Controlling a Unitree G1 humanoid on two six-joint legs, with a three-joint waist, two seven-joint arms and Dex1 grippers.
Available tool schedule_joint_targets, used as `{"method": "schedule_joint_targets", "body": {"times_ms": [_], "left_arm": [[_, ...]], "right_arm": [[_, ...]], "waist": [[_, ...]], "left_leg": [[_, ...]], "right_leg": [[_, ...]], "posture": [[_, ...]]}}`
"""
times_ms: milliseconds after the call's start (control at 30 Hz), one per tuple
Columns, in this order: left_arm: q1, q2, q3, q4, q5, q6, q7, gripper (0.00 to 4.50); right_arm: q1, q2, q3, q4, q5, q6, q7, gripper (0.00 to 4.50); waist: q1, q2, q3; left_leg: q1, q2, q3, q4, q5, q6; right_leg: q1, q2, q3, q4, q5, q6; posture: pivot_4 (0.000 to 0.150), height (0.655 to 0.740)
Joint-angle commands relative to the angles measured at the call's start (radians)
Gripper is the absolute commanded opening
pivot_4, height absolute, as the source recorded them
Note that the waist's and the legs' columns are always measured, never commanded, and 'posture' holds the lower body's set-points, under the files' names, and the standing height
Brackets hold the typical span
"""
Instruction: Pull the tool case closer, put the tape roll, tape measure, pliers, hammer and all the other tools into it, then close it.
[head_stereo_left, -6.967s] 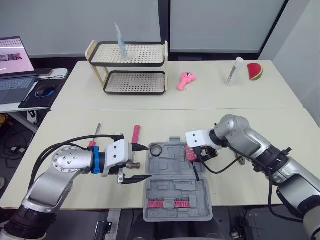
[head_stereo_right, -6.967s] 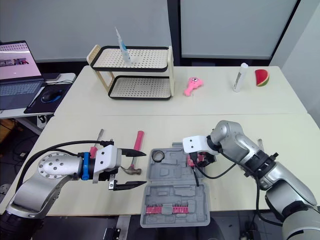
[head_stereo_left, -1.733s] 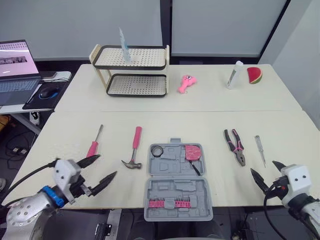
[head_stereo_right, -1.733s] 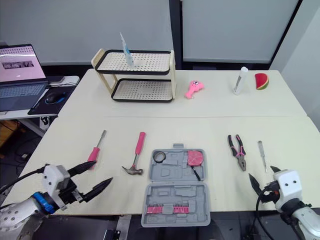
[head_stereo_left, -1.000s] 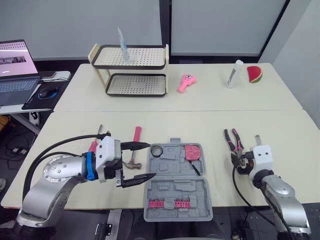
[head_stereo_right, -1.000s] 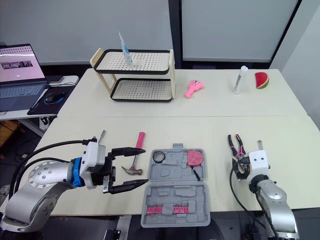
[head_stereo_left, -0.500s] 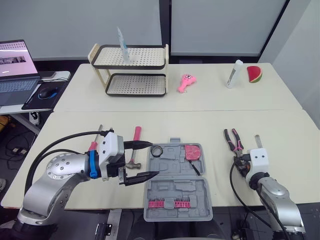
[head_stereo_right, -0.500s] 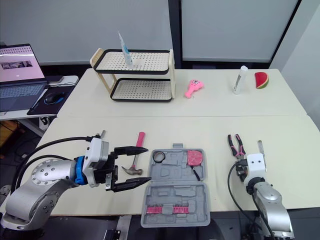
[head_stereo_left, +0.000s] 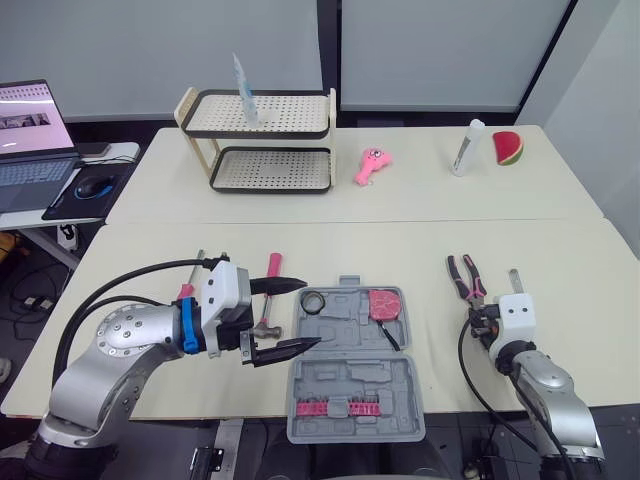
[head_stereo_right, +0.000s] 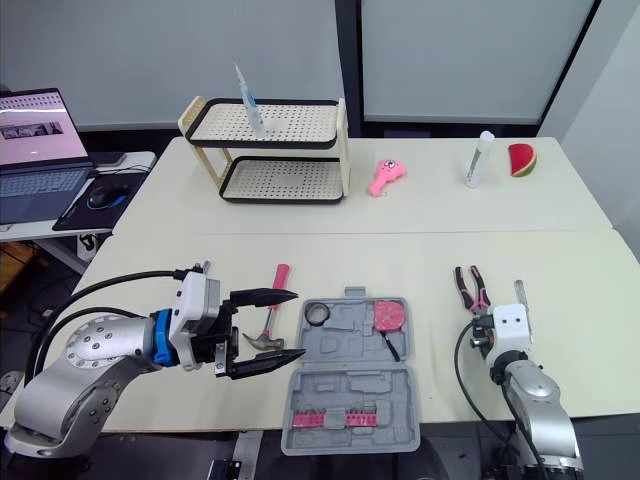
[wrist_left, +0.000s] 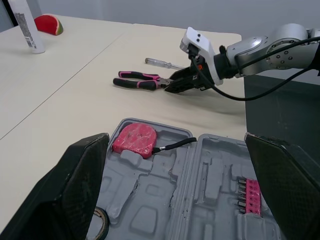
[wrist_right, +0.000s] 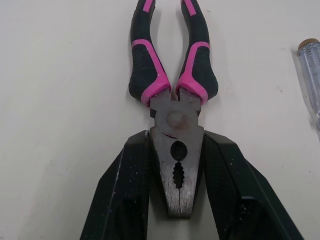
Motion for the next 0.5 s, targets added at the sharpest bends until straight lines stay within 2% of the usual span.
{"method": "schedule_joint_targets", "body": {"times_ms": [33,300,500], "left_arm": [[0.024,0.025,0.061,0.014,0.019,-0.048,-0.010,4.50],[0.087,0.055,0.122,0.100,0.064,-0.142,-0.062,4.50],[0.154,0.110,0.161,0.147,0.093,-0.220,-0.152,4.50]], "right_arm": [[0.006,-0.046,-0.023,-0.103,0.019,-0.041,0.041,1.26],[-0.008,-0.204,-0.002,-0.264,0.062,-0.003,0.214,1.26],[-0.051,-0.412,0.043,-0.399,0.148,0.104,0.433,1.26]], "waist": [[0.000,0.001,0.001],[0.000,0.002,0.002],[0.001,0.002,0.003]], "left_leg": [[0.000,0.000,0.000,0.000,0.000,0.000],[0.000,0.000,0.000,0.000,0.000,0.000],[0.000,0.000,0.000,0.000,0.000,0.000]], "right_leg": [[0.000,0.000,0.000,0.000,0.000,0.000],[0.000,0.000,-0.001,0.000,0.000,0.000],[0.000,0.000,-0.001,-0.001,0.000,0.000]], "posture": [[0.150,0.7356],[0.150,0.7356],[0.150,0.7356]]}}
